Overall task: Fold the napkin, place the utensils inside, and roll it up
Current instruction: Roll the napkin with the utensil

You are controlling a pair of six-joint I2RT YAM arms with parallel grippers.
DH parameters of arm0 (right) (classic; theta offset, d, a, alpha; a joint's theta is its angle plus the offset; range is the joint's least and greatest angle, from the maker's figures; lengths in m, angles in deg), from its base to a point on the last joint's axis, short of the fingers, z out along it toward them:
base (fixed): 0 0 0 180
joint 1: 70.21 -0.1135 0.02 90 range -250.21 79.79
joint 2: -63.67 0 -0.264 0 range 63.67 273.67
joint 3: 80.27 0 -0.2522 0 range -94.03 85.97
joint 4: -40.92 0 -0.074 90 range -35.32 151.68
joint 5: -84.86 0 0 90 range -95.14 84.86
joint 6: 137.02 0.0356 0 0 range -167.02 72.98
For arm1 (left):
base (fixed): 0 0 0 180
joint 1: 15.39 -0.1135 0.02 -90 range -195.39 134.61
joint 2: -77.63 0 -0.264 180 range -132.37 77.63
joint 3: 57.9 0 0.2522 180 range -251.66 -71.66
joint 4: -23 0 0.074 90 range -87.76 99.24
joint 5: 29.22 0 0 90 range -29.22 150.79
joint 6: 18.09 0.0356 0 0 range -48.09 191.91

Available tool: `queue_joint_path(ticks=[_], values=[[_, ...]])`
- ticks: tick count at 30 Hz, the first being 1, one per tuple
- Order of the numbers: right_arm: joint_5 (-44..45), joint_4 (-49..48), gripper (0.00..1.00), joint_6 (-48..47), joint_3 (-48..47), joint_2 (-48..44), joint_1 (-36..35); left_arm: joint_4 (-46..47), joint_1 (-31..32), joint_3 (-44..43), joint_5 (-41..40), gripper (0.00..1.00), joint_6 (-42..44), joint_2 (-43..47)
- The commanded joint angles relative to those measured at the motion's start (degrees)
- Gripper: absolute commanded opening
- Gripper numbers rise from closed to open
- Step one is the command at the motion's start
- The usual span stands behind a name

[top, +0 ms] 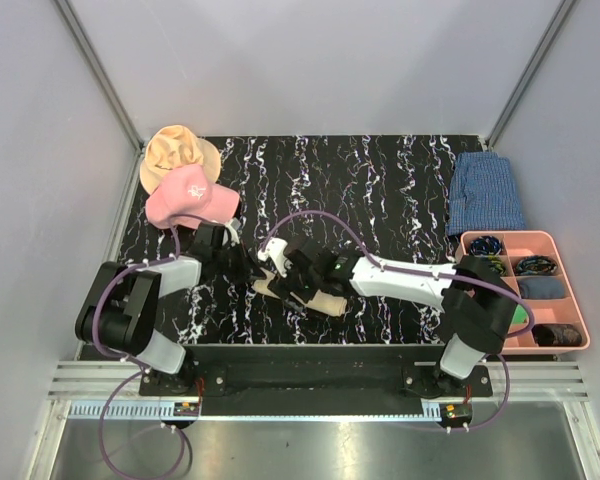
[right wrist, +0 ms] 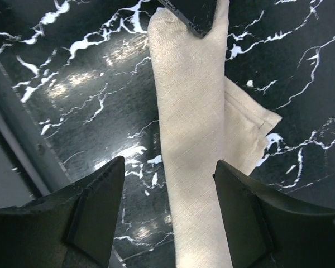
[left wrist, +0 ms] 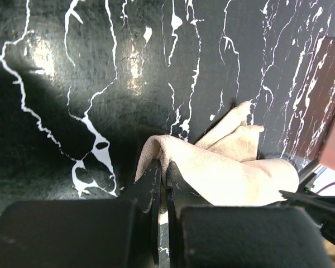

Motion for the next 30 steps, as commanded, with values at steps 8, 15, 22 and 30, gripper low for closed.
queue_joint_path(ticks=[8,15,22,30], values=[[7.52,-5.13,0.68,-5.02,0.64,4.88,-2.36,-2.36,-0.79,-2.73,0.62,0.00,1.38,-3.19],[8.84,-5.22,0.66,-5.20,1.17,7.52,-2.45,-3.15,-0.97,-3.70,0.97,0.00,1.65,-3.28],[6.93,-1.01,0.59,-1.16,-0.93,12.53,-2.19,-3.15,-1.06,-4.84,1.85,0.00,1.56,-2.32],[-8.20,0.76,0.39,4.56,-0.15,13.24,1.85,-6.22,-3.16,-5.90,-2.71,0.55,1.99,4.35]])
